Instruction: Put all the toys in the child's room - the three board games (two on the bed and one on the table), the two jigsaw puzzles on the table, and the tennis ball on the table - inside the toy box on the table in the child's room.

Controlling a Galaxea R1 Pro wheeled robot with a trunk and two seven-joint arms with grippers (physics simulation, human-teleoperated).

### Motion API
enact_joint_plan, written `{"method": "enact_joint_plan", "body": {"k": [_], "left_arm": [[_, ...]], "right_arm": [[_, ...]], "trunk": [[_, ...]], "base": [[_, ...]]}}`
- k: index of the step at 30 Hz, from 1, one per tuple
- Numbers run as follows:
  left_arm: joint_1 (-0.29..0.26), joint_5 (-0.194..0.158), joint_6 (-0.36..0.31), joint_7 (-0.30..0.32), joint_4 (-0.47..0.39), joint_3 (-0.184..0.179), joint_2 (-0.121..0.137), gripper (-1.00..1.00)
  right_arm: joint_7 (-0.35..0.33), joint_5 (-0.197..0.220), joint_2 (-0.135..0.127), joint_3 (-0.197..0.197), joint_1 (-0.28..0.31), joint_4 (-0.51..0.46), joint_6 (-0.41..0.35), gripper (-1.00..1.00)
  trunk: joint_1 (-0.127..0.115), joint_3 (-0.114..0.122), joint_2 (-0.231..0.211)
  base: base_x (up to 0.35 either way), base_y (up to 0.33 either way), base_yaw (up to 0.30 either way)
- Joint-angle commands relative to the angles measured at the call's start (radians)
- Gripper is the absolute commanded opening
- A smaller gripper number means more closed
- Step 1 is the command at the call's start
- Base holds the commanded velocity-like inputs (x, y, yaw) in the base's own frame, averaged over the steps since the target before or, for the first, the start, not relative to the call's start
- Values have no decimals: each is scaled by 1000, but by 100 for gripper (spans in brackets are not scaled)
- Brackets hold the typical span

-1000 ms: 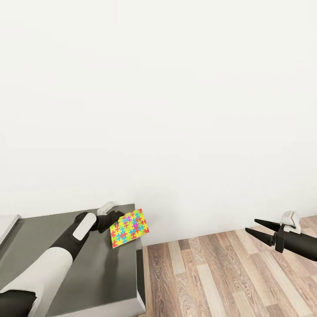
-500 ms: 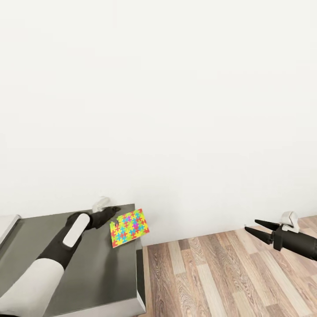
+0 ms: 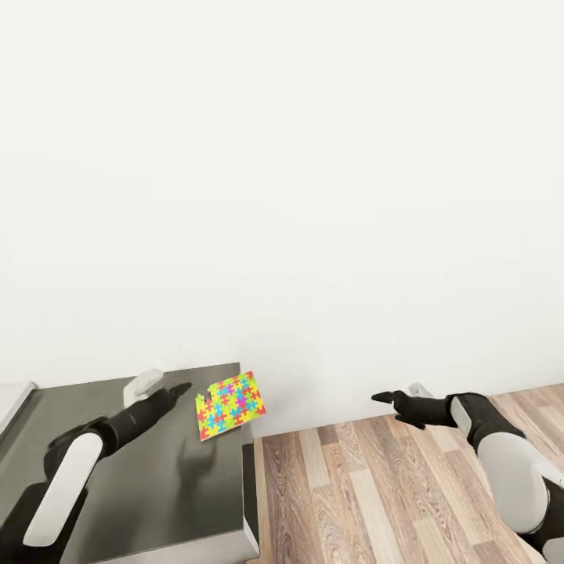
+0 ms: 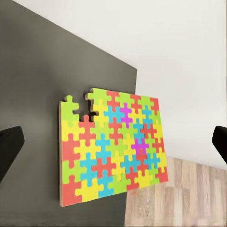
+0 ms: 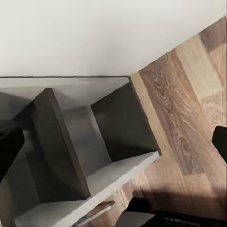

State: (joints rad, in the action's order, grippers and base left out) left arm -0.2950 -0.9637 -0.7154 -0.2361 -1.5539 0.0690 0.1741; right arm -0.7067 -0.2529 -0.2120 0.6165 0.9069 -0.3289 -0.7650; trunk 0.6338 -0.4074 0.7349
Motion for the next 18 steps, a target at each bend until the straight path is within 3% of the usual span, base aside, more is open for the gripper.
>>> {"method": "enact_joint_plan", "body": {"k": [1,2,4,6,7,10,11,13,15,18], "left_arm": [[9,-11,-7,-9,-11,0,-1,100],[23,-12,-16,-9,-24,-3,-4,100],[32,-13,-30,-10,-33,-8,-8,100],[42,-14,-54,-12,-41,-16,-29,100],[52,-14,-69,-12,-45,-18,-51,100],[71,-15,-95,-13,-48,-18,-77,100],[79,-15,-107,-13,-50,-20,-88,100],[85,-15,-115,-14,-51,-22,-95,100],[91,-22,-124,-14,-52,-26,-104,100],[92,-28,-127,-14,-52,-32,-107,100]], "right_arm": [[33,-2,10,11,11,24,11,100],[87,26,33,19,25,57,37,100],[121,56,52,26,33,79,56,100],[134,83,90,27,41,98,71,100],[100,92,123,26,42,103,77,100],[11,93,161,22,43,104,89,100],[-50,84,176,9,43,103,96,100],[-108,75,185,-13,44,103,102,100],[-242,64,195,-70,44,101,117,100],[-311,60,199,-86,43,95,141,100]], "trunk": [[0,-1,1],[0,-1,1],[0,-1,1],[0,-1,1],[0,-1,1],[0,-1,1],[0,-1,1],[0,-1,1],[4,-4,8],[16,-14,29]], "base": [[0,0,0],[0,0,0],[0,0,0],[0,0,0],[0,0,0],[0,0,0],[0,0,0],[0,0,0],[0,0,0],[0,0,0]]}}
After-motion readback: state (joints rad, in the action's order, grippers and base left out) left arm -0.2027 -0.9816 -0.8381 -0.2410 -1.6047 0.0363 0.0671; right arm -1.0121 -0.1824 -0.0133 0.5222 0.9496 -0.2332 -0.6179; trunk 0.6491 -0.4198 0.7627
